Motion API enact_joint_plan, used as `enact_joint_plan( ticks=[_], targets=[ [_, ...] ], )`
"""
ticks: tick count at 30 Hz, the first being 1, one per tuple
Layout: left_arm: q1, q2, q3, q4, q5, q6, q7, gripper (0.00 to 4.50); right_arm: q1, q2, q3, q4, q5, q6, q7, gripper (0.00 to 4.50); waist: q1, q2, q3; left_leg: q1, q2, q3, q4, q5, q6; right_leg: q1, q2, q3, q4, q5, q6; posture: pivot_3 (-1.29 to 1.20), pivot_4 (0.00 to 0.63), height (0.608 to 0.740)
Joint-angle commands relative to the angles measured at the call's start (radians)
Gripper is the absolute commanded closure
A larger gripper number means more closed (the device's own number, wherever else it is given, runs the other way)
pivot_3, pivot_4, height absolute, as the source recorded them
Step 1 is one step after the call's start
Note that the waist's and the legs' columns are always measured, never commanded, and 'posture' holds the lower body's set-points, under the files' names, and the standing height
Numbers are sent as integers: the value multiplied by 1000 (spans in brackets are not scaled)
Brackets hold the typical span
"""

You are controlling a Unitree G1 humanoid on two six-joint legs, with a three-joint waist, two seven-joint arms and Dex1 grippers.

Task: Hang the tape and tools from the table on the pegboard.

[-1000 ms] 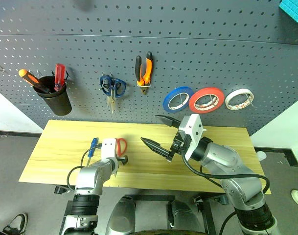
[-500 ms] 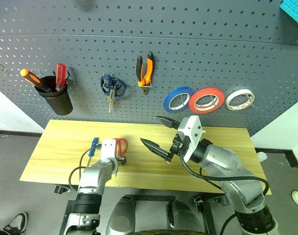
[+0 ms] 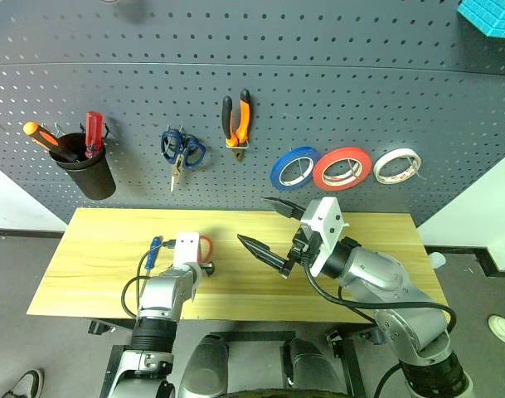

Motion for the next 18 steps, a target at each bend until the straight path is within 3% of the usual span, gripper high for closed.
enact_joint_plan(
  ticks=[1, 18],
  targets=[
    [0, 25, -18, -14, 37, 18, 6, 0, -7, 4, 0, -45, 1, -10, -7, 67, 0, 0, 0, 0, 0, 0, 0, 0, 0, 0, 0, 0, 0, 0, 0, 264, 129, 727],
    [29, -1, -1, -39, 42, 61, 8, 0, -10, 1, -11, -44, -7, -10, -23, 67, -1, 1, 0, 0, 0, 0, 0, 0, 0, 0, 0, 0, 0, 0, 0, 258, 138, 727]
  ],
)
